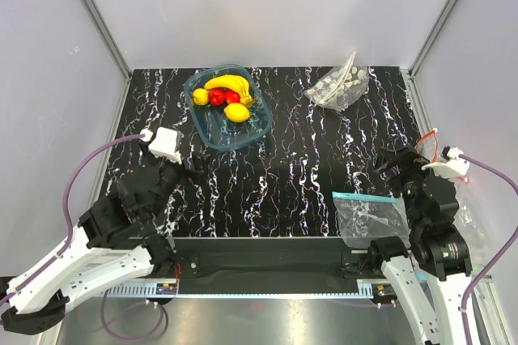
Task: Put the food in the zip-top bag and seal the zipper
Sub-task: Pick up the zipper food storage bag at the corner of the board.
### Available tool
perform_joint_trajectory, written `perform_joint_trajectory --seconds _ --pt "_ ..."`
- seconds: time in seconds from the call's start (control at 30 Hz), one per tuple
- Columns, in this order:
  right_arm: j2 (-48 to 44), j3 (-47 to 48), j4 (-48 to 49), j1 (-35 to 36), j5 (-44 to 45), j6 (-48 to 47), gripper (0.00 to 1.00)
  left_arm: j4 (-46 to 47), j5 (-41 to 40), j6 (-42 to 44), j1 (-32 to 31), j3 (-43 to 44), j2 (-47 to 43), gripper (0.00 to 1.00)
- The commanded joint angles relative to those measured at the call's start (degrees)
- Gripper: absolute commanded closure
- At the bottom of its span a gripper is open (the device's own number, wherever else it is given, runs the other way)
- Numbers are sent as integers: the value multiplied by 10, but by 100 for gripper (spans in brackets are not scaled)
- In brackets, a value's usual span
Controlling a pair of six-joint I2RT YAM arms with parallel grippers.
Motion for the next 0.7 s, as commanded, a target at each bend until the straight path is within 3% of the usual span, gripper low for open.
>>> perform_joint_trajectory --seconds 0.0,0.2,0.4,0.67 --pt "40 26 3 3 22 -4 0 26 -13 6 2 2 7 1" --pt "176 27 64 3 -42 -1 0 24 -2 6 5 5 13 1" --pt "364 46 215 3 -53 35 0 22 23 12 5 7 15 1" --pt "631 173 317 -12 -12 107 0 20 44 10 6 7 12 1"
